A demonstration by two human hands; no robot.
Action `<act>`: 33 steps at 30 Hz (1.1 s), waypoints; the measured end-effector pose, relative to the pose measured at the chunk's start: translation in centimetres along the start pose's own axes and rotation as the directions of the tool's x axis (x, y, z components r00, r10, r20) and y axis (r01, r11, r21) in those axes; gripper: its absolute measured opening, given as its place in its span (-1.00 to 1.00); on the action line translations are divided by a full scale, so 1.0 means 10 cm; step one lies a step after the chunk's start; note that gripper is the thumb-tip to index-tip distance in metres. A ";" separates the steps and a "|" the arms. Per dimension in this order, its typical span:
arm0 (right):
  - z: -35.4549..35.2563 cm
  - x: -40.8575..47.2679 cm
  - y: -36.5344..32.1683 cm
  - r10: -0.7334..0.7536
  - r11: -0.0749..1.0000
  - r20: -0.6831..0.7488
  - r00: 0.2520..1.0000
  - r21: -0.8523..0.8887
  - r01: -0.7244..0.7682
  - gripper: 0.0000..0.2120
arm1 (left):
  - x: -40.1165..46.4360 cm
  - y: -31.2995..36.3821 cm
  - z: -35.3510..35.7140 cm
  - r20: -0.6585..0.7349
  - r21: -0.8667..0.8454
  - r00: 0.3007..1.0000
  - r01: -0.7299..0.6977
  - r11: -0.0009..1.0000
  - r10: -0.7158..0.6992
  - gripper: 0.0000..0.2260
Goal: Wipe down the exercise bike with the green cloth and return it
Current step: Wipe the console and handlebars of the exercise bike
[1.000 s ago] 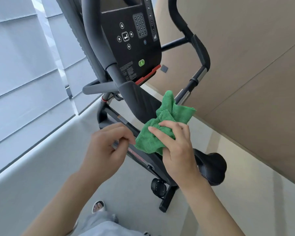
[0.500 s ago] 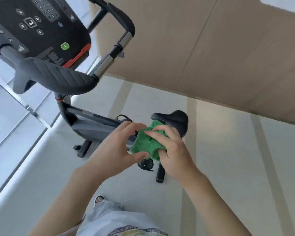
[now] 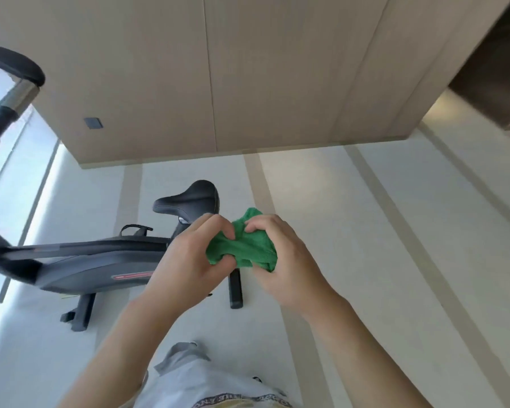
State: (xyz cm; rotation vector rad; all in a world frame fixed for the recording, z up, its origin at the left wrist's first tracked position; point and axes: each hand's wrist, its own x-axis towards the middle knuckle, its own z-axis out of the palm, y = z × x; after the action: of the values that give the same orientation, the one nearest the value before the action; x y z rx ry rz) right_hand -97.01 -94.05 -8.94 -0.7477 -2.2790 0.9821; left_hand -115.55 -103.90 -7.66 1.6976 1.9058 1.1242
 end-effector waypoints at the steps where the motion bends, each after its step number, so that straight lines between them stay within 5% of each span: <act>1: -0.08 -0.05 0.06 0.006 1.000 -0.021 1.000 0.009 -0.006 -0.46 | 0.05 0.06 0.05 0.011 -0.001 1.000 -0.021 1.000 0.021 -0.76; 8: -0.43 -0.16 0.34 0.089 0.993 -0.139 0.986 0.090 -0.077 -0.46 | 0.54 0.28 0.35 0.087 -0.073 0.989 -0.113 0.991 0.119 -0.70; 15: -0.76 0.09 0.73 0.302 0.946 -0.115 0.946 0.164 -0.281 -0.23 | 1.27 0.23 0.69 0.151 -0.185 0.969 -0.165 0.969 0.194 -0.71; 19: -0.91 0.61 0.98 0.295 0.952 -0.070 0.953 0.100 -0.288 -0.17 | 1.81 0.05 0.72 0.176 -0.308 0.951 -0.191 0.932 0.253 -0.70; 27: -1.04 1.96 1.37 0.354 0.933 -0.005 0.935 -0.062 -0.354 -0.64 | 3.00 -0.51 0.49 0.142 -0.393 0.959 -0.174 0.903 0.246 -0.67; 33: -1.08 2.70 1.55 0.346 0.933 0.045 0.937 -0.122 -0.338 -0.58 | 3.61 -0.92 0.37 0.073 -0.293 0.977 -0.171 0.941 0.201 -0.70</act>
State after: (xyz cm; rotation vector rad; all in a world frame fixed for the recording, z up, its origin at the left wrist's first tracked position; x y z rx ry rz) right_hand -104.45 -61.96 -7.59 -1.2095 -2.3220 1.0496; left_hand -126.97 -68.25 -8.17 1.7588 1.4631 1.2854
